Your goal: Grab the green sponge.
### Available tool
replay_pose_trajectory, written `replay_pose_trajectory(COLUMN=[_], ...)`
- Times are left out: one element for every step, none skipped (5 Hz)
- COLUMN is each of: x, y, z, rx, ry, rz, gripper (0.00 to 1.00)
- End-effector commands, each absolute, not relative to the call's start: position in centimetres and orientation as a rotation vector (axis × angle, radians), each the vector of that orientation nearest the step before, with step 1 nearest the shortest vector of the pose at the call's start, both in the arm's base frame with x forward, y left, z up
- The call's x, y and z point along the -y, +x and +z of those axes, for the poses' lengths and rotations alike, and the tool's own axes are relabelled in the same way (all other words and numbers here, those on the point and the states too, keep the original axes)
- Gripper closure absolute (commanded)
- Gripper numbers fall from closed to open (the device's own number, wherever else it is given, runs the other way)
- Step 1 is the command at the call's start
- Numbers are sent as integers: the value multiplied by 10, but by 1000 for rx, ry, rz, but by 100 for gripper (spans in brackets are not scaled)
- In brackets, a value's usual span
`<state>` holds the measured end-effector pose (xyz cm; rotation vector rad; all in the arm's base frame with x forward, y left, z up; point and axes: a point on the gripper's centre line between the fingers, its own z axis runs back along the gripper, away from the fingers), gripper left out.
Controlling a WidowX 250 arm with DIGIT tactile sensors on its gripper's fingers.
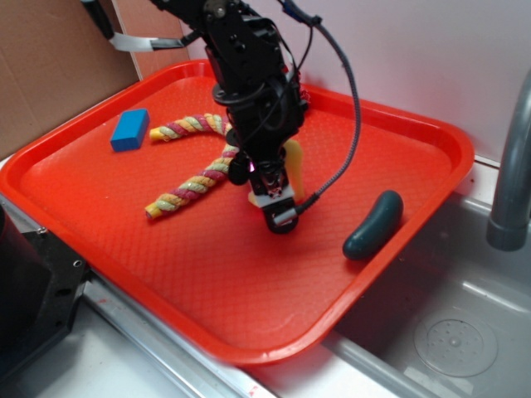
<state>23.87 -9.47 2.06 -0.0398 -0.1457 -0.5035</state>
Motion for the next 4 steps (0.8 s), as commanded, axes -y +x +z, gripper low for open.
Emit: replay_pose_trajectory(x=[97, 83, 63, 38], y=[243, 239, 227, 211], z=[28, 55, 96, 135], rx=[162, 88, 28, 3], ry=[-19, 19, 37, 0], rz=[-494, -358, -149, 9], gripper=[100, 100, 100, 100])
